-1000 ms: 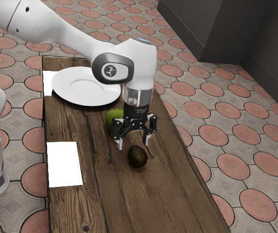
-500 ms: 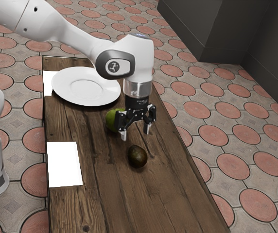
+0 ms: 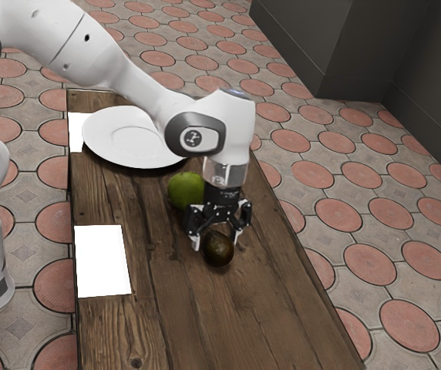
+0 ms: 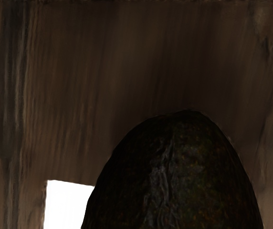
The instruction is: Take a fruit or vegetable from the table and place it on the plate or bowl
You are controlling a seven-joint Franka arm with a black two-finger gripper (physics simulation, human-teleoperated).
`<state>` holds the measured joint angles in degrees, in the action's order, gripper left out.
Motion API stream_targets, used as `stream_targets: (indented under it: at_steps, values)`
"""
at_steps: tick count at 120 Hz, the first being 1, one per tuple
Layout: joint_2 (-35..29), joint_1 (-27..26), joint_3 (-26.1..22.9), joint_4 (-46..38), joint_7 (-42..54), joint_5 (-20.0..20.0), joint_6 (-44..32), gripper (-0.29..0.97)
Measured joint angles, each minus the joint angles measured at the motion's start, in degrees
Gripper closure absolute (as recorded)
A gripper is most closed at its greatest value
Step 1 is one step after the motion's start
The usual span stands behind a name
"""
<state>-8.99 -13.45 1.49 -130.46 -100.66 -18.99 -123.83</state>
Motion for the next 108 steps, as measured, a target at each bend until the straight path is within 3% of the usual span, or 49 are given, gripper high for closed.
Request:
stream_targets:
  at_steps: [16, 39, 50, 64, 72, 86, 108]
  values:
    - [0.7, 0.0, 0.0, 0.0, 1.2, -0.8, -1.1, 0.06]
    - [0.6, 0.1, 0.0, 0.1, 2.4, -0.8, -1.7, 0.4]
    - [0.0, 0.3, 0.1, 0.5, 2.9, -0.5, -1.7, 0.43]
    - [-4.4, 2.2, 0.6, 1.0, 3.3, 4.4, -1.5, 0.44]
    - [-7.5, 7.5, 0.7, 1.1, 3.5, 6.9, -1.3, 0.43]
    - [-14.4, 21.3, -0.5, 1.0, 3.9, 9.1, 1.7, 0.41]
    - [-20.4, 46.7, -5.3, 0.9, 4.7, 4.2, 13.2, 0.41]
